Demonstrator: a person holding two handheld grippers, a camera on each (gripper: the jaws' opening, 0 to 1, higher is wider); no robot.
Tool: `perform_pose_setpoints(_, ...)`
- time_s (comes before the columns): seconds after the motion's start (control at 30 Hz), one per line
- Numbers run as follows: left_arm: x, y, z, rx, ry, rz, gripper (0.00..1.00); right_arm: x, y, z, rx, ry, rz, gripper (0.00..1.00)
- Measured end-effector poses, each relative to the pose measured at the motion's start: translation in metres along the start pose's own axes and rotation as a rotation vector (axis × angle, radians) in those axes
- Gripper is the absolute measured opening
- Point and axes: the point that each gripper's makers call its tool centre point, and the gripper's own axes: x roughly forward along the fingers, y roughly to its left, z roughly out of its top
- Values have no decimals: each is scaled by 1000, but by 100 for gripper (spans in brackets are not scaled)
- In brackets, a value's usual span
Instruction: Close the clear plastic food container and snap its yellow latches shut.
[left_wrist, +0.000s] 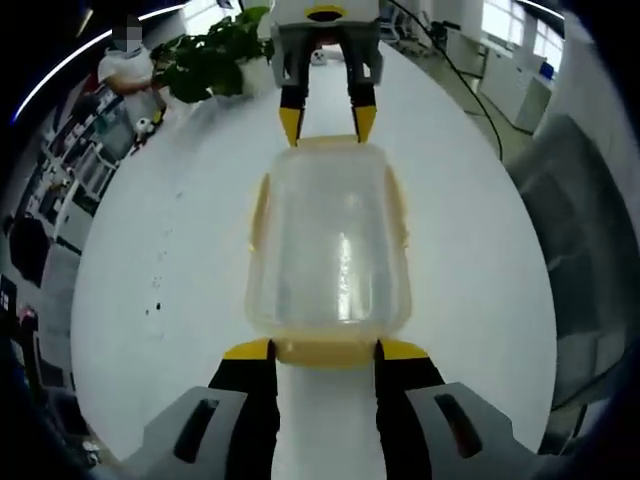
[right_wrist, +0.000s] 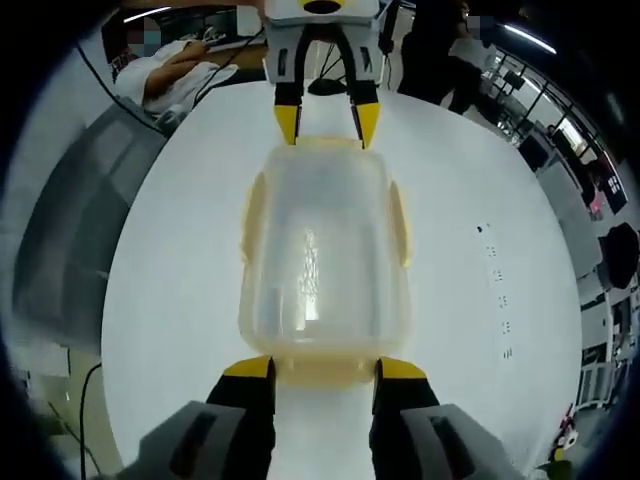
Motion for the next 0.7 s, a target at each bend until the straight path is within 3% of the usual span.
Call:
perform_pose_setpoints(0.27, 8, 0, 4, -14, -7, -10, 35, 3, -3, -10, -5, 3, 11, 35)
perform_pose_setpoints(0.7, 19, 3, -6, -31, 7, -43, 36, 13, -8, -10, 18, -13, 43, 35)
